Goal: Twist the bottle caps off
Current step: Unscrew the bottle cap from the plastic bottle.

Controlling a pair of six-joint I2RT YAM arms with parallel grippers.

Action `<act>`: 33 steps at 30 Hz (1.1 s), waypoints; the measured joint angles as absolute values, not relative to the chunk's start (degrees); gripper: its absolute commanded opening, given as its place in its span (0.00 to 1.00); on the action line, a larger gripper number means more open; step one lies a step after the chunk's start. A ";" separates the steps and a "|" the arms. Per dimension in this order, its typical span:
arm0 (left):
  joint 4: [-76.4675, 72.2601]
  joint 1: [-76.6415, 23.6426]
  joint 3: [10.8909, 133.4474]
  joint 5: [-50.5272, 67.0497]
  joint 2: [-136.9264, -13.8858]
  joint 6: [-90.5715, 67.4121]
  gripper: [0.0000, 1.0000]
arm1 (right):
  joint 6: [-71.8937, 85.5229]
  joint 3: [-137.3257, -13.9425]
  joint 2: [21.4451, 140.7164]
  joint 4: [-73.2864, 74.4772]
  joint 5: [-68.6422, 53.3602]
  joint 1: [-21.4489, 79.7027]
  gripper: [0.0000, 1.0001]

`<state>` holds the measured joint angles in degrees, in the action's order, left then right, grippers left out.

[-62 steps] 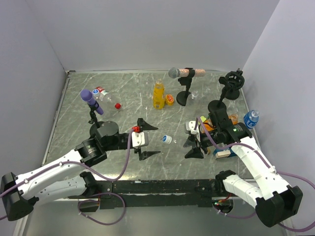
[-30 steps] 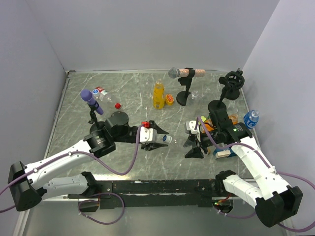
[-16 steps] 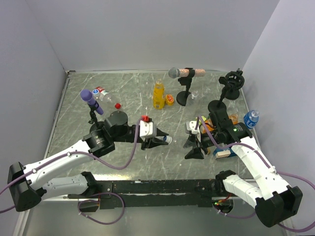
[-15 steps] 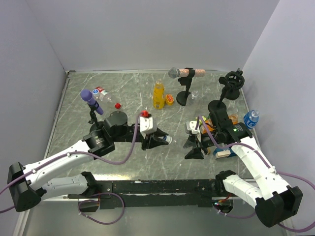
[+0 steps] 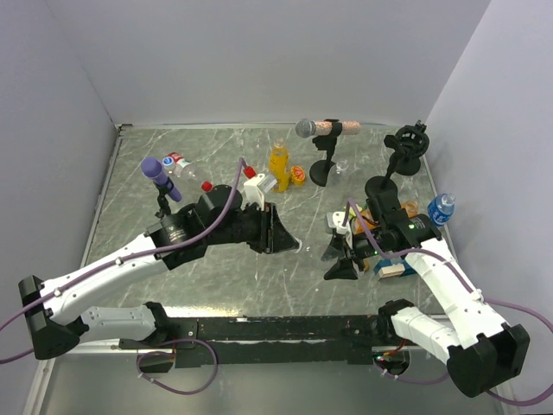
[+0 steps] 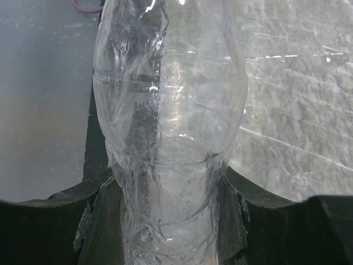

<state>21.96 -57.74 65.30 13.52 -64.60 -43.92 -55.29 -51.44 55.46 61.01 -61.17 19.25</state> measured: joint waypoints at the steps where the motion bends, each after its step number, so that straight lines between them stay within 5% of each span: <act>1: 22.15 -57.82 65.30 13.19 -64.66 -44.34 0.50 | -55.35 -51.44 55.46 61.06 -60.88 19.25 0.29; 4: 22.31 -57.91 65.49 12.71 -64.88 -44.69 0.82 | -55.37 -51.42 55.20 60.82 -60.45 19.25 0.29; 8: 22.13 -57.91 65.78 12.51 -64.53 -42.74 0.99 | -55.40 -51.42 54.74 60.75 -59.96 19.25 0.29; 20: 10.02 -58.11 47.59 19.53 -39.22 -3.77 0.97 | -55.59 -51.42 54.74 60.77 -59.64 19.25 0.29; 33: 3.49 -58.19 45.36 22.70 -51.46 14.15 0.99 | -55.57 -51.40 54.70 60.66 -59.51 19.25 0.29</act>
